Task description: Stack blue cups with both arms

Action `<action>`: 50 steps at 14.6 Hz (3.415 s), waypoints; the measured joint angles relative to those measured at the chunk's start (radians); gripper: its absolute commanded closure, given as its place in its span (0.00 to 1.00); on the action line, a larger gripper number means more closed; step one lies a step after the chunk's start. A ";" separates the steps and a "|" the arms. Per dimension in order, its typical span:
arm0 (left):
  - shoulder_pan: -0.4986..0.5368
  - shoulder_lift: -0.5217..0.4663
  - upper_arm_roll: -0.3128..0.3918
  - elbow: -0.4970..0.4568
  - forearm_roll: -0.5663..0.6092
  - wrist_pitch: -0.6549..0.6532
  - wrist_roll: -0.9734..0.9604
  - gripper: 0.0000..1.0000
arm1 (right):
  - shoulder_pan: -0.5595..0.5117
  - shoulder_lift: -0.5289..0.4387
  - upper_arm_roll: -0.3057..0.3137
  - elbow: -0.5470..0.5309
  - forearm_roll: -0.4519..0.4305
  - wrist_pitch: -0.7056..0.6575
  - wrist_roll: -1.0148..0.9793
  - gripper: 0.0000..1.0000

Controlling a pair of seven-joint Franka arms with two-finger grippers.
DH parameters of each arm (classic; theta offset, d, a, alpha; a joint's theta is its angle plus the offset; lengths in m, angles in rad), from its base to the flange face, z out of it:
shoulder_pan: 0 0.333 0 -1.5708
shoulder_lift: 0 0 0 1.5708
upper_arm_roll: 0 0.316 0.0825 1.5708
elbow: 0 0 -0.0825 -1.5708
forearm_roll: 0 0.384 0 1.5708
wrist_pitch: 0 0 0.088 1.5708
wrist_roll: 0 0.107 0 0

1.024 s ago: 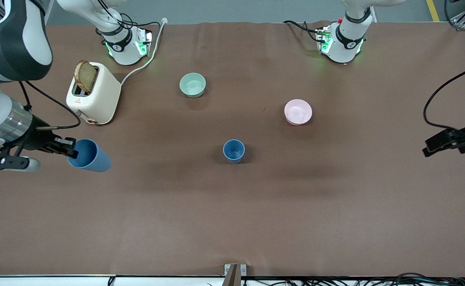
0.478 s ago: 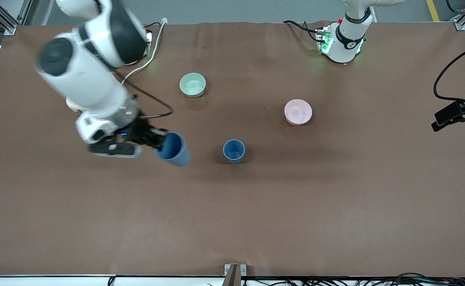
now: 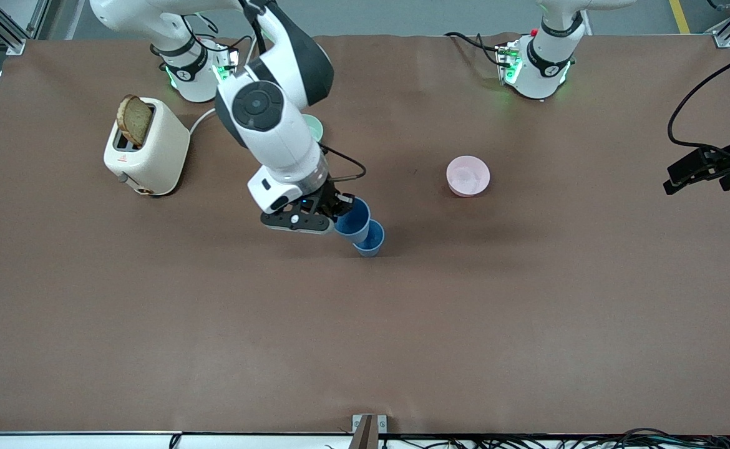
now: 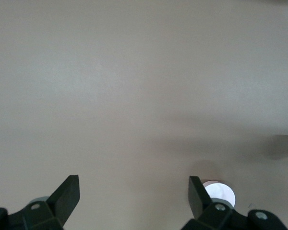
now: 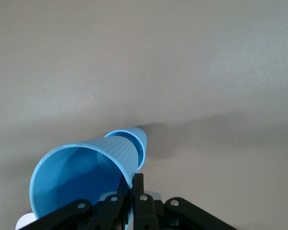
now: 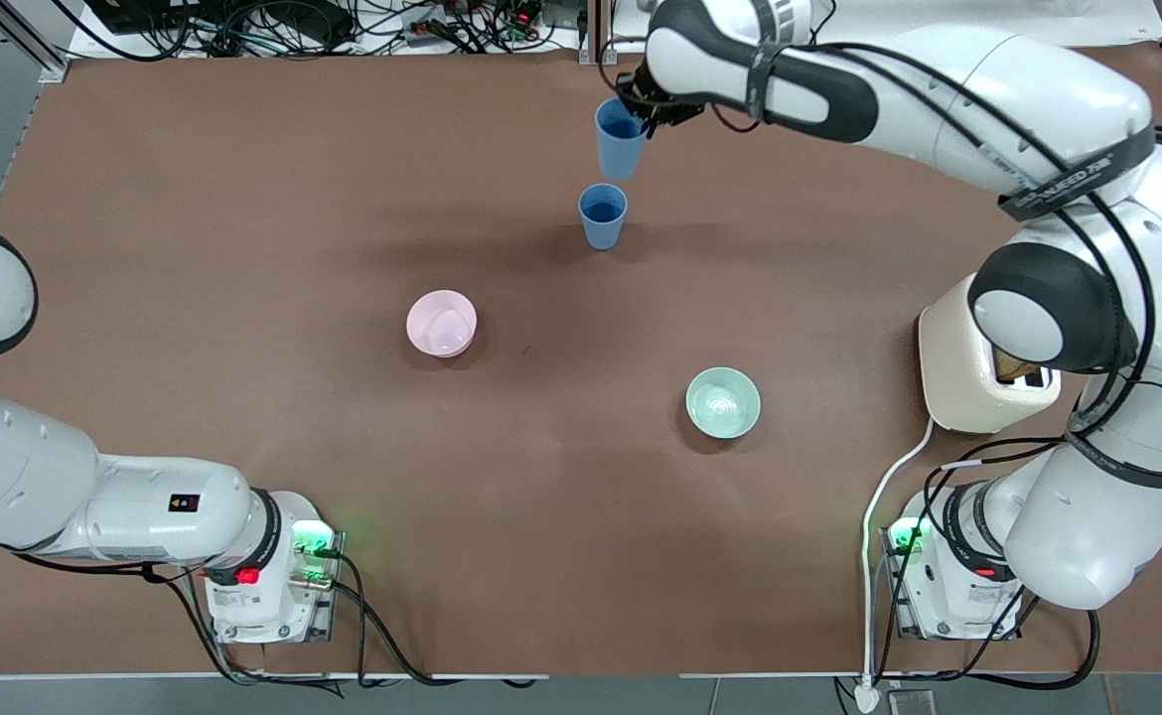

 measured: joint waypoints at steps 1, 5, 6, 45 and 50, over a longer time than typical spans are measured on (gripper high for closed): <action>0.000 0.001 -0.001 0.000 0.000 0.002 0.000 0.00 | 0.006 0.006 0.000 -0.003 0.000 0.005 0.001 1.00; -0.001 0.005 -0.003 0.002 0.000 0.012 0.002 0.00 | 0.029 0.031 0.000 -0.022 0.000 0.051 0.002 1.00; -0.002 0.005 -0.005 0.003 0.000 0.014 0.002 0.00 | 0.038 0.041 0.000 -0.026 0.000 0.063 0.002 1.00; -0.004 -0.005 -0.045 0.018 0.000 -0.021 0.004 0.00 | -0.683 -0.424 -0.105 0.070 -0.132 -0.663 -0.748 0.00; -0.004 -0.005 -0.045 0.020 0.000 -0.020 0.004 0.00 | -0.685 -0.493 -0.096 0.048 -0.175 -0.717 -0.801 0.00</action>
